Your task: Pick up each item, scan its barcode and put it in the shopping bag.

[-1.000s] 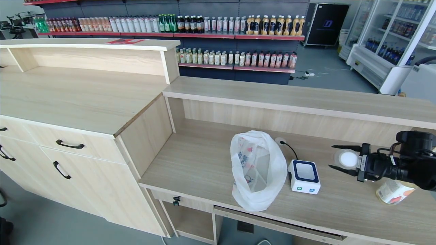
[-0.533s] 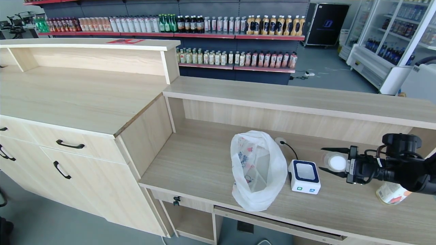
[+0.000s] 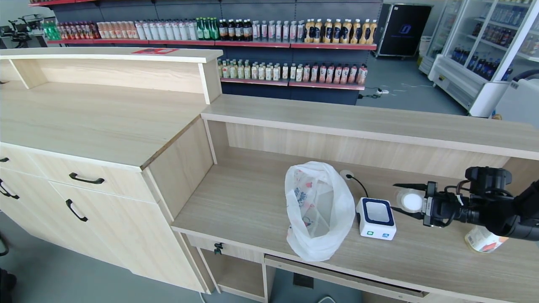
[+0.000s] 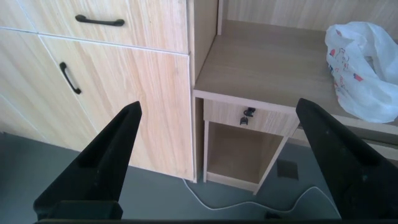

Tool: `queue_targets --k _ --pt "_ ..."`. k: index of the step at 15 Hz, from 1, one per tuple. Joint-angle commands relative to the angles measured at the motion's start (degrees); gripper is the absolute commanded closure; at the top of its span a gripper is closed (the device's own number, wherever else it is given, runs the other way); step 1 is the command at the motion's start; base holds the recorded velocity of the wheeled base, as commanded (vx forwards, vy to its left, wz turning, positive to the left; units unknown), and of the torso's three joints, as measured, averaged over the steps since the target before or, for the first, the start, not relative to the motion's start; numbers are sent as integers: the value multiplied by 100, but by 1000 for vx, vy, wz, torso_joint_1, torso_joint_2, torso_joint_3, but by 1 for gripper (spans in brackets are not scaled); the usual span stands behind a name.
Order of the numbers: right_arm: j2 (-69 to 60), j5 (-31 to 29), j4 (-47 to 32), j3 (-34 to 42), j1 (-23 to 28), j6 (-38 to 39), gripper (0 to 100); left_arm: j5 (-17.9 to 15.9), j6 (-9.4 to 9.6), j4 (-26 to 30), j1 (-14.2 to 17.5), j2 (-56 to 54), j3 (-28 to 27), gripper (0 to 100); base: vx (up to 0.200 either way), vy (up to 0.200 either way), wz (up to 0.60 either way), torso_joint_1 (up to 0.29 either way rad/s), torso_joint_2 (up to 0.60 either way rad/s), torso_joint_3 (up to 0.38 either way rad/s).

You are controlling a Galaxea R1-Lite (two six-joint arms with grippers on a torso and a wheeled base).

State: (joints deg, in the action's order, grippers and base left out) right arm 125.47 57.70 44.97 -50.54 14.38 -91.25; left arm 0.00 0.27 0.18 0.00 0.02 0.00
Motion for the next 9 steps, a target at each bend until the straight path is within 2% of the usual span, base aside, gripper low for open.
queue_targets --k 1,9 --pt "118 5 3 -105 -32 10 100 0 0 -1 0 -2 0 0 0 0 0 0 0 0" --pt "417 66 -6 -562 -261 133 100 0 0 -1 0 -2 0 0 0 0 0 0 0 0"
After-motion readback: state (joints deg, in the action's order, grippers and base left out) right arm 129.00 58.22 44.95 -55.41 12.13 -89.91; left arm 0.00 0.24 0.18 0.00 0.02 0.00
